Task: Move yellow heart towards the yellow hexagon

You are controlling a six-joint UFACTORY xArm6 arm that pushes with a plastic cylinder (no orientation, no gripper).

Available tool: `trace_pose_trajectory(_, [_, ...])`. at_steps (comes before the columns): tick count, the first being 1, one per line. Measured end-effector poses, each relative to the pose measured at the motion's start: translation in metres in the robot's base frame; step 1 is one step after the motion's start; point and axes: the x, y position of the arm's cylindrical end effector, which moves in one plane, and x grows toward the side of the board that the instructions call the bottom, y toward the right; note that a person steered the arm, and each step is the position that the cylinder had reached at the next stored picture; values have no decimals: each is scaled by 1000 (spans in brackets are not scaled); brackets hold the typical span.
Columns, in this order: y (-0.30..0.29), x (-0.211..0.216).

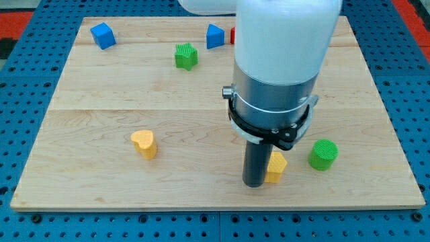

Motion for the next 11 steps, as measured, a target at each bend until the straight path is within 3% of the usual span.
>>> trace_pose_trajectory(3, [47, -11])
trace_pose_trajectory(4, [0, 9])
trace_pose_trajectory(5, [-105, 26])
trace_pose_trajectory(6, [-182, 15])
trace_pose_trajectory(7, [-219, -28])
trace_pose_trajectory(9, [-148, -93])
trace_pose_trajectory(11, [-126, -86])
